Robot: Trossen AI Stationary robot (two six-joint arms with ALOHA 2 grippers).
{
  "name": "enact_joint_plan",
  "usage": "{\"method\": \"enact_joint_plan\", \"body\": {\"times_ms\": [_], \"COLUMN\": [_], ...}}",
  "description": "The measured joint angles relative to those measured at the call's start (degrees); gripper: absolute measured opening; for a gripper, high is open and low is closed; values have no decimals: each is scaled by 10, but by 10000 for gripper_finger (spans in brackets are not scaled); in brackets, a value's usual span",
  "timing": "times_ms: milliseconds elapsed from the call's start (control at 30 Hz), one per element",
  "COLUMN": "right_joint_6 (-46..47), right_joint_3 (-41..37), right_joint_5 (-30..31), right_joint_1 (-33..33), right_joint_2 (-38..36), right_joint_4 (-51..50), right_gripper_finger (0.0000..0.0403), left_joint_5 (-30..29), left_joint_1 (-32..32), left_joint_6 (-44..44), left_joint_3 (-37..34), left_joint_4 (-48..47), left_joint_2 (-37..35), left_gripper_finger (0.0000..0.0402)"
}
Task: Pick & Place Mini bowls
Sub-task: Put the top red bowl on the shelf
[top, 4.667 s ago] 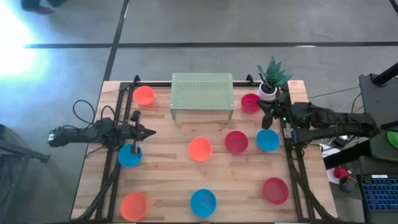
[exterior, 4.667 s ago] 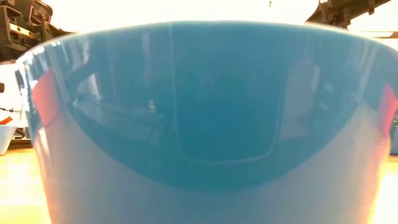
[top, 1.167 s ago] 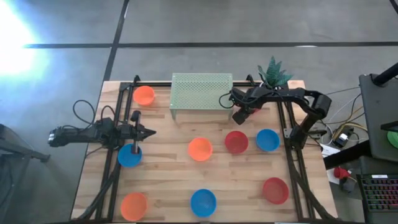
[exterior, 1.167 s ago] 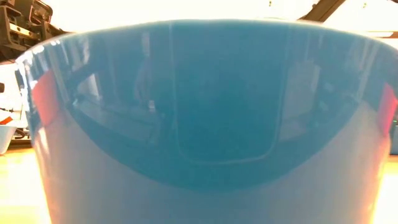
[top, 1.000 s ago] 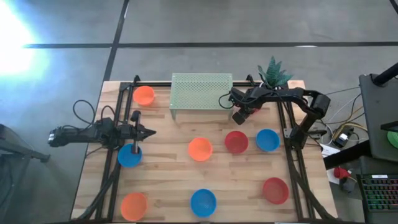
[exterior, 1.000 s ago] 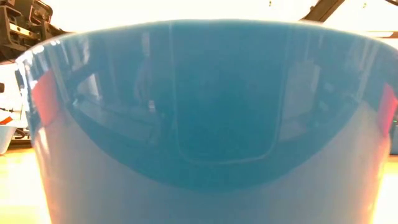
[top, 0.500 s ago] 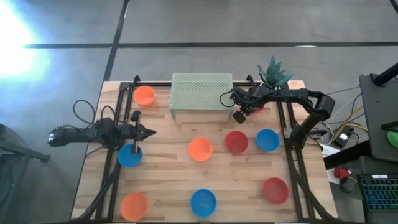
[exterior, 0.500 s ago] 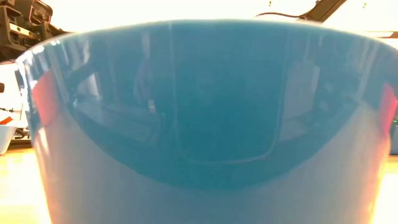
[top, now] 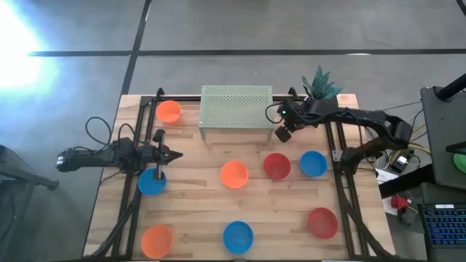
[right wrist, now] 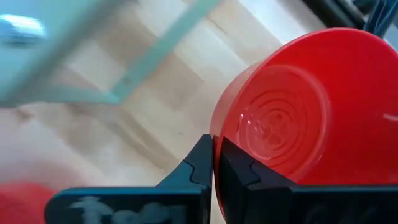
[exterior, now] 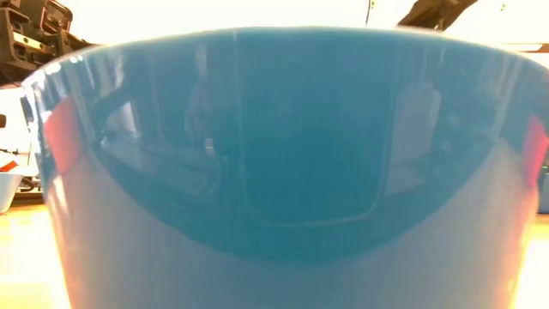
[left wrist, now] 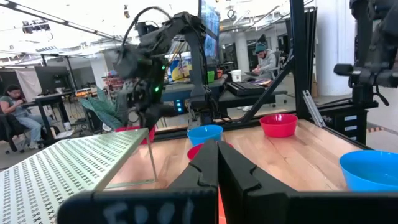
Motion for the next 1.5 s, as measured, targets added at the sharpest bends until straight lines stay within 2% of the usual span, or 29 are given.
{"method": "enact_joint_plan", "body": {"times_ms": [267,467,733,1000,1233,1500], "right_joint_6": [-4,-45,-105,-189,-298,-364], "right_joint_3": [17,75,190,290,349,380], "right_joint_5": [-2,-3,-3,-9,-92,-92], "right_joint_1": [33,38,38,41,44,45], "right_joint_2": [-97,-111,-44,74,152,195], "right_joint_4": [-1,-1,-53,-115,-119,-137], "right_gripper_finger": [8,8,8,8,8,8], "left_joint_5": [0,0,0,0,0,0], "left_joint_1": [0,0,0,0,0,0], "left_joint_6": [0,0,0,0,0,0], "left_joint_3": [0,0,0,0,0,0], "left_joint_4": [0,0,0,0,0,0], "left_joint_2": [0,0,0,0,0,0], "left_gripper_finger": [0,0,0,0,0,0]}}
